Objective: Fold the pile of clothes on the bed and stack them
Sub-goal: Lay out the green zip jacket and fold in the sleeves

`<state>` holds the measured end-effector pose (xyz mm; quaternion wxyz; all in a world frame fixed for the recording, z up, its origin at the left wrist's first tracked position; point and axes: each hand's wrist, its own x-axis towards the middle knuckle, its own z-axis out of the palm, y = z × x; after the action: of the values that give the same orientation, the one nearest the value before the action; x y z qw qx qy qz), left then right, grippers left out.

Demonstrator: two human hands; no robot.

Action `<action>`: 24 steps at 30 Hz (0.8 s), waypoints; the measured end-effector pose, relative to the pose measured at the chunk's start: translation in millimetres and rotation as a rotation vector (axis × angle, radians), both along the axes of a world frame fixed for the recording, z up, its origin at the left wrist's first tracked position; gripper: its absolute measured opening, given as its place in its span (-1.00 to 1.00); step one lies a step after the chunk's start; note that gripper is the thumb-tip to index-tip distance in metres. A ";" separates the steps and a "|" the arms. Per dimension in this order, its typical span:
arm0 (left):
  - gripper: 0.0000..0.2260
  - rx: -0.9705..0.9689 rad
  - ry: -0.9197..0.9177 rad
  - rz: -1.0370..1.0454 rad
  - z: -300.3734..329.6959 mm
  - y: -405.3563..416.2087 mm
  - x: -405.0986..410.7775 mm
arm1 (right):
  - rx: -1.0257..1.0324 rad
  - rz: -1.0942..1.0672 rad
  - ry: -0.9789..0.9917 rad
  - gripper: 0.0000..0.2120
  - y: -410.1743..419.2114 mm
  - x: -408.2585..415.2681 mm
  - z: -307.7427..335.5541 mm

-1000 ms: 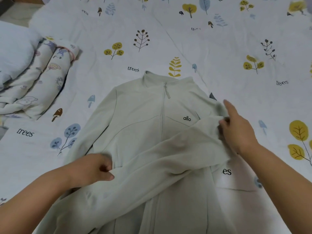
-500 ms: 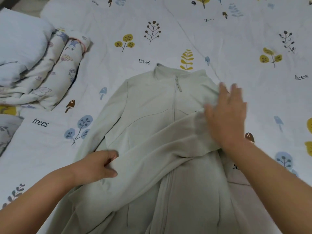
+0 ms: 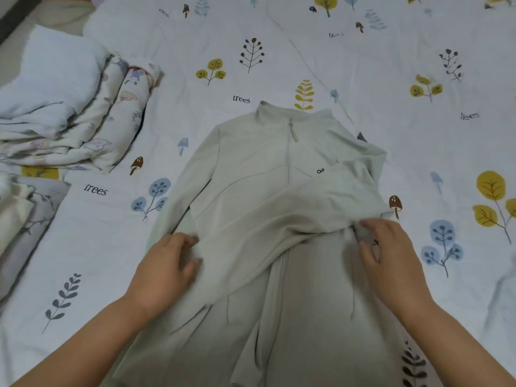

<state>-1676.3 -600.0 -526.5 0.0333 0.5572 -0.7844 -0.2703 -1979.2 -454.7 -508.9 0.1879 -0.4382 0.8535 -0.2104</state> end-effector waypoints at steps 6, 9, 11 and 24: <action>-0.74 -0.179 -0.031 -0.059 15.8 57.1 30.5 | 0.318 -0.231 -0.035 -0.52 86.4 42.3 -13.8; -0.57 -0.125 -0.181 -0.105 12.5 89.2 49.7 | 0.437 -0.351 -0.081 -0.52 116.2 66.7 -18.0; -0.55 -0.063 -0.293 -0.104 7.2 102.5 62.4 | 0.451 -0.422 -0.079 -0.57 128.7 75.9 -19.3; -0.70 0.188 -0.110 0.226 13.2 83.9 98.1 | 0.265 -0.628 -0.149 -0.87 169.6 46.4 3.3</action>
<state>-1578.2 -516.2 -513.3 -0.0317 0.6566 -0.6884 -0.3065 -1932.8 -285.1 -505.7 0.2312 -0.1092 0.9505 -0.1767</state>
